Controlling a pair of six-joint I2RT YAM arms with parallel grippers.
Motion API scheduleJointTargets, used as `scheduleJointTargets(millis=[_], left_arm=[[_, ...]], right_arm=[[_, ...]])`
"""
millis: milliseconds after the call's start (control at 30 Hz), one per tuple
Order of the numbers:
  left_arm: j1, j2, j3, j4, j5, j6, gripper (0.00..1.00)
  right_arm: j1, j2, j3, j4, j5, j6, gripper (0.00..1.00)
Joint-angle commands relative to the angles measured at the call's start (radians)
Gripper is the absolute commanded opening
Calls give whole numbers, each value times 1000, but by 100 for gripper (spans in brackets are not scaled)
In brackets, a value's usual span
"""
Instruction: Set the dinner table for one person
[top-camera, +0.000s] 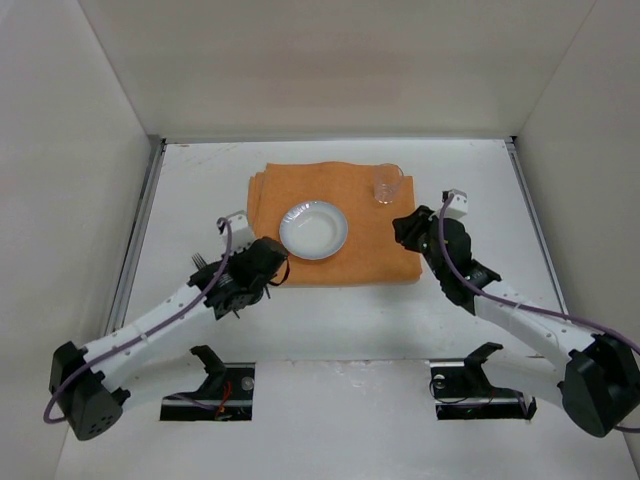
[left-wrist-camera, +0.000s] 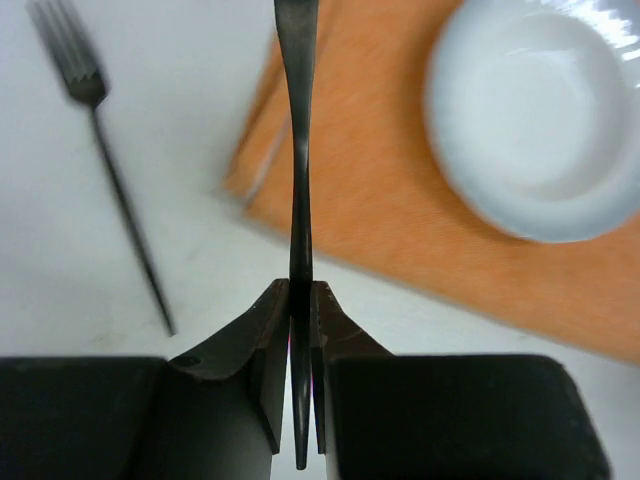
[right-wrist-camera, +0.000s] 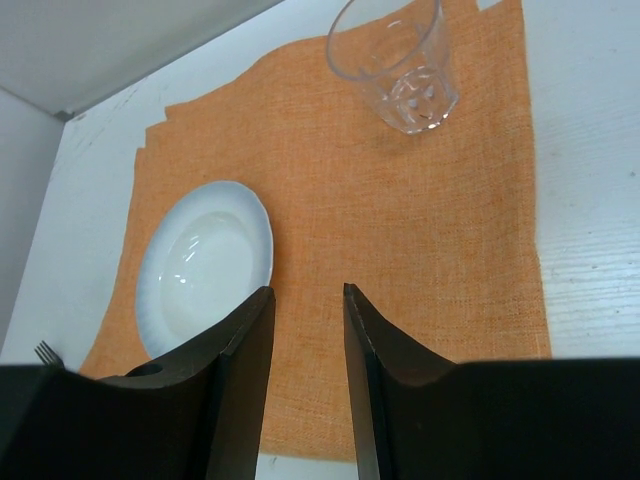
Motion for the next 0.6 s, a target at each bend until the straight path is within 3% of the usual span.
scheduleJointTargets(millis=[0,133,200,400,567], left_arm=[[-59,135,137,149,-66,161,3],[-98,392,292,461,65,333,3],[-114,526,392,533,137,372,3],[-157,853,683,584,218,468,3],[-122,1012,797,584,248,450,3]], right_arm=[[-24,-26,-6,24,5,14,39],[-63,-32,-20,18,13,31,39],[-86,-38,-29,16,13,43,39],[-117,-55,-43,12,13,59,39],[-115,-51,-40,12,8,60,39]])
